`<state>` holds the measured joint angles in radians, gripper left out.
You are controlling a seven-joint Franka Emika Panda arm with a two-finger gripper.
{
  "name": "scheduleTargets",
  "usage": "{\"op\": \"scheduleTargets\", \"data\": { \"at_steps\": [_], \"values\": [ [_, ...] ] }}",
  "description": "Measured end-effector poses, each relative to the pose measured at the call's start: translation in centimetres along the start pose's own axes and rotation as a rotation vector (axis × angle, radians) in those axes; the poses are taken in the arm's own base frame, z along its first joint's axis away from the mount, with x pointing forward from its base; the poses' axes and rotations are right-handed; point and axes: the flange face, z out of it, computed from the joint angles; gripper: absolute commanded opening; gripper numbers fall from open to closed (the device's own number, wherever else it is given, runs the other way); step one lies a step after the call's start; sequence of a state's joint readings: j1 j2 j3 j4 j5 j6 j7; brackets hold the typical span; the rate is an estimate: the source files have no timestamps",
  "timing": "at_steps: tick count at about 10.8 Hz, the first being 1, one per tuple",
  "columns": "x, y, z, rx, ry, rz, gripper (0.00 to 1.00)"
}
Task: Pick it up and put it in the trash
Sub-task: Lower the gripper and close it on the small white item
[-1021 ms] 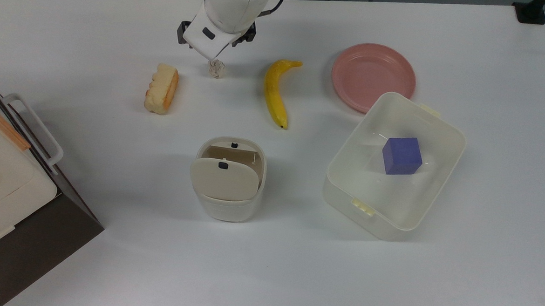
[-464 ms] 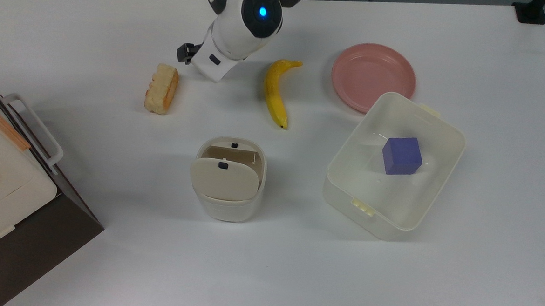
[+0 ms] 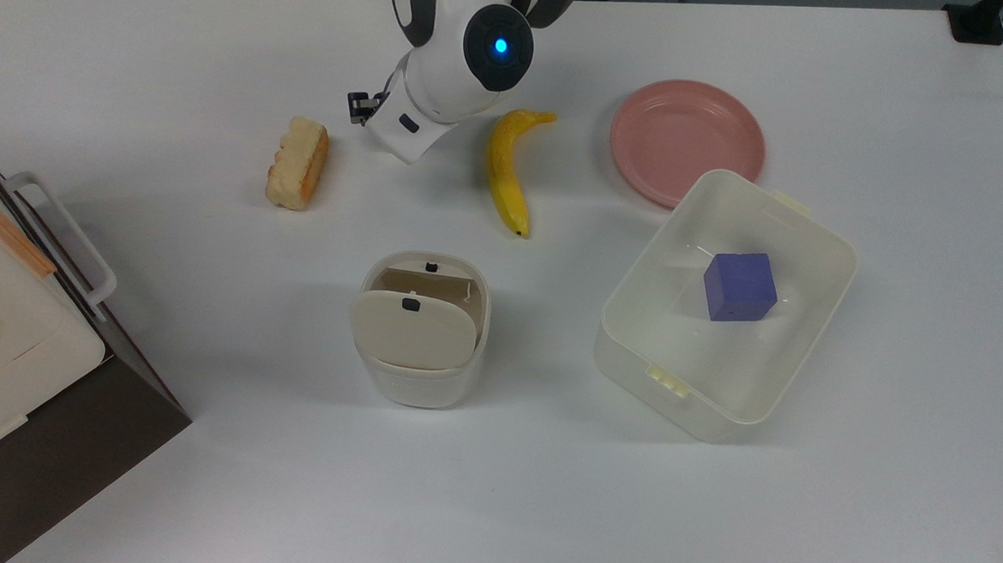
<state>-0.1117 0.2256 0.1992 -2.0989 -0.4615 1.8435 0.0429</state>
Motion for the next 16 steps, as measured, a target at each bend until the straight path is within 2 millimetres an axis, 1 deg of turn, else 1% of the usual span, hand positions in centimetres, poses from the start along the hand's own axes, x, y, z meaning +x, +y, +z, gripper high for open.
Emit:
{"op": "scheduleTargets", "data": {
  "at_steps": [3, 4, 6, 7, 8, 10, 12, 15, 16],
  "values": [
    [0.0, 0.1, -0.1, 0.000, 0.003, 0.014, 0.00],
    [0.0, 0.1, -0.2, 0.000, 0.003, 0.016, 0.02],
    [0.1, 0.2, -0.4, -0.001, 0.009, 0.022, 0.69],
    [0.2, 0.3, -0.7, -0.001, 0.014, 0.026, 0.96],
    [0.2, 0.5, -1.0, -0.002, 0.019, 0.029, 1.00],
    [0.3, 0.8, -1.4, -0.002, 0.028, 0.034, 1.00],
    [0.3, 0.9, -1.5, -0.002, 0.029, 0.037, 1.00],
    [1.0, 0.5, -0.3, -0.007, 0.006, 0.019, 1.00],
    [1.6, 0.5, 0.0, -0.007, 0.002, 0.015, 0.98]
  ]
}}
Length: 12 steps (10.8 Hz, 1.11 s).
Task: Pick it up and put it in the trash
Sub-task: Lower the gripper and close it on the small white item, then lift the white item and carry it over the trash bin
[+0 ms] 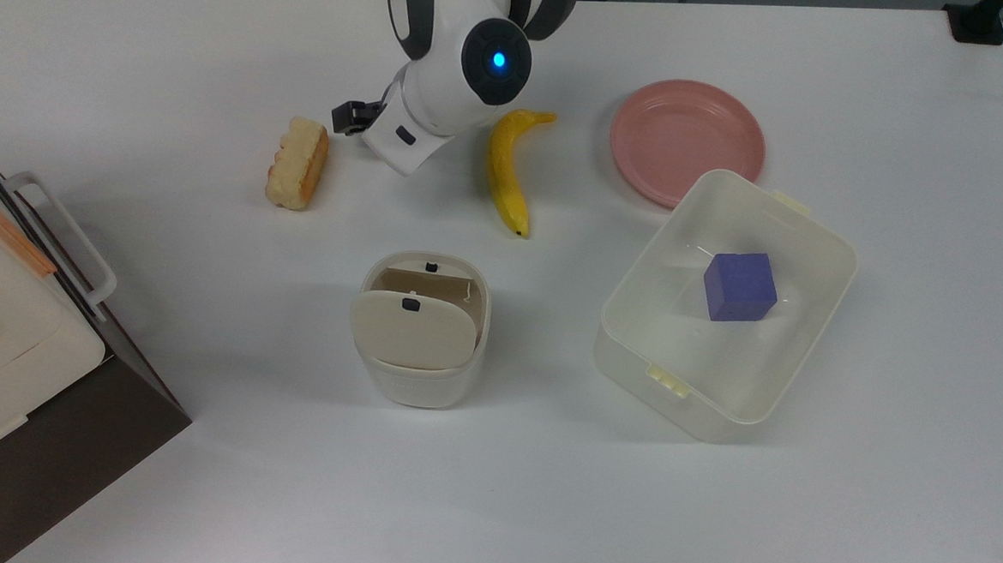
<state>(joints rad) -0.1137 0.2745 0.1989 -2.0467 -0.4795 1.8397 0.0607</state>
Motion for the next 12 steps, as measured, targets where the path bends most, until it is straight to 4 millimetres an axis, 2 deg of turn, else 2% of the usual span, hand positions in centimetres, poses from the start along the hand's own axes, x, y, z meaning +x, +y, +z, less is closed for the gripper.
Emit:
{"op": "scheduleTargets", "data": {
  "at_steps": [1, 2, 3, 10, 11, 12],
  "values": [
    [0.6, 0.1, 0.0, 0.001, 0.002, -0.001, 0.67],
    [1.1, 0.3, -0.1, 0.003, 0.006, 0.001, 0.28],
    [1.4, 0.4, -0.3, 0.003, 0.008, 0.004, 0.02],
    [1.6, 0.4, -1.0, 0.001, 0.012, 0.006, 0.00],
    [1.7, 0.8, -1.6, 0.001, 0.025, 0.020, 0.00],
    [2.0, 1.7, -3.5, 0.009, 0.061, 0.053, 0.00]
  ]
}}
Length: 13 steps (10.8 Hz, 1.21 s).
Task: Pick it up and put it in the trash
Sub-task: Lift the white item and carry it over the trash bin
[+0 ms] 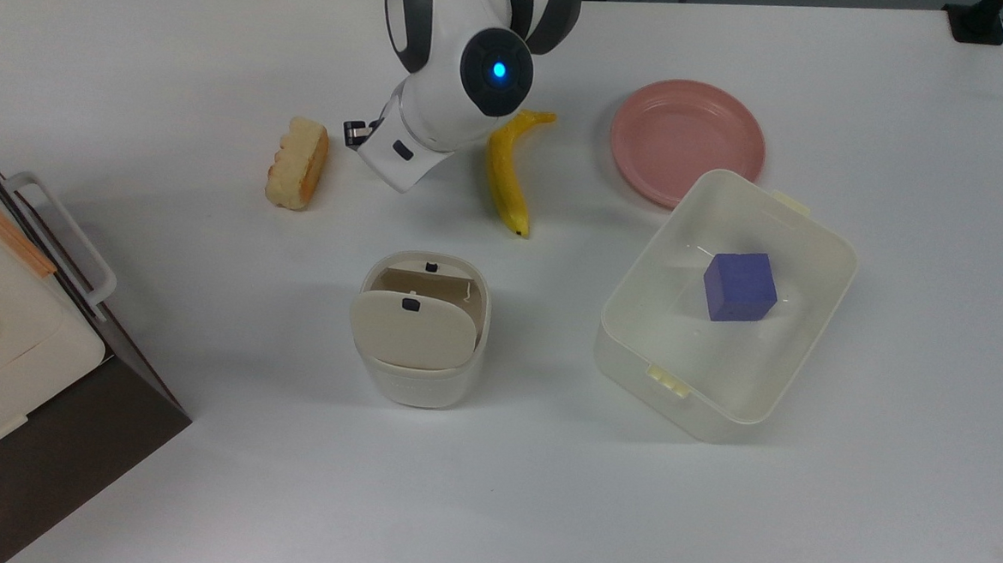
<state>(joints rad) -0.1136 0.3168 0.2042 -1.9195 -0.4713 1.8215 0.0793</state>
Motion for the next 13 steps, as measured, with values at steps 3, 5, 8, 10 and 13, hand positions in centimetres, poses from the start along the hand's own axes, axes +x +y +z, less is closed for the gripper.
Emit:
{"op": "scheduleTargets", "data": {
  "at_steps": [3, 5, 8, 10, 13],
  "values": [
    [0.5, 5.1, -9.5, 0.108, 0.154, 0.144, 0.00],
    [0.3, 7.4, -14.2, 0.135, 0.250, 0.247, 0.00],
    [2.3, 7.7, -16.2, 0.176, 0.408, 0.398, 0.00],
    [4.1, 7.6, -16.0, 0.205, 0.462, 0.464, 0.00],
    [5.1, 9.0, -18.4, 0.240, 0.543, 0.570, 0.00]
  ]
}}
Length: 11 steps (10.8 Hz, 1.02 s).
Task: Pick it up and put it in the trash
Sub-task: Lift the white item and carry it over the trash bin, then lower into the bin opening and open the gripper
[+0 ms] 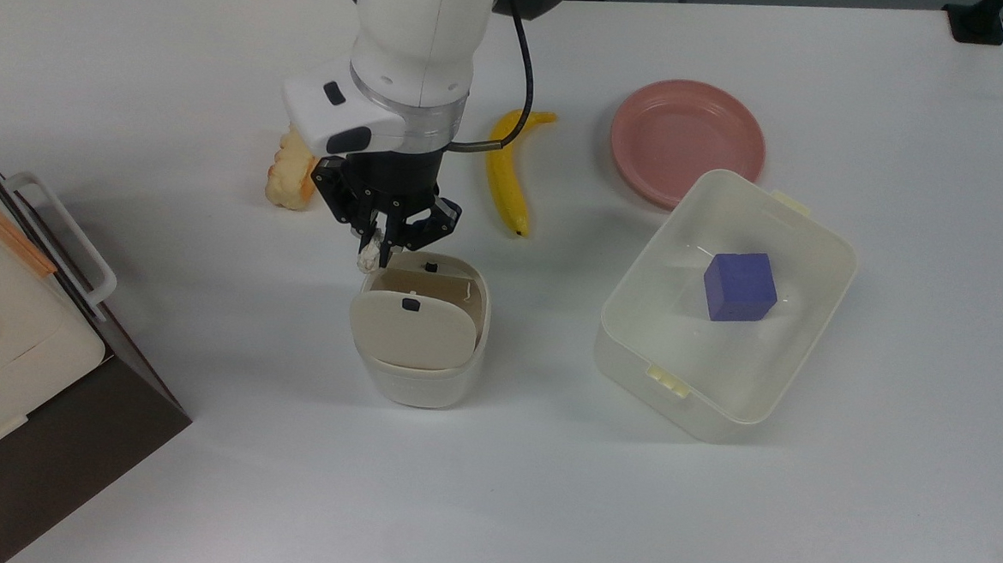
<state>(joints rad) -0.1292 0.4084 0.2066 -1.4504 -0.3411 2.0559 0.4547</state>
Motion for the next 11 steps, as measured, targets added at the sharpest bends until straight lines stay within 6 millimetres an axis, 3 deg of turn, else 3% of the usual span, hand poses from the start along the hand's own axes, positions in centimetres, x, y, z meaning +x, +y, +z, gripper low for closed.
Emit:
{"op": "scheduleTargets", "data": {
  "at_steps": [3, 5, 7, 8, 9, 11],
  "values": [
    [0.3, -1.6, -0.3, 0.017, 0.044, 0.004, 0.00],
    [-0.1, -5.1, 2.2, 0.004, 0.069, -0.017, 0.00],
    [0.0, -7.1, 3.6, -0.002, 0.082, -0.010, 0.03],
    [0.2, -7.3, 3.5, 0.001, 0.087, -0.009, 0.61],
    [0.4, -7.3, 3.2, 0.004, 0.093, -0.007, 0.98],
    [0.7, -6.9, 2.8, 0.005, 0.100, 0.003, 1.00]
  ]
}}
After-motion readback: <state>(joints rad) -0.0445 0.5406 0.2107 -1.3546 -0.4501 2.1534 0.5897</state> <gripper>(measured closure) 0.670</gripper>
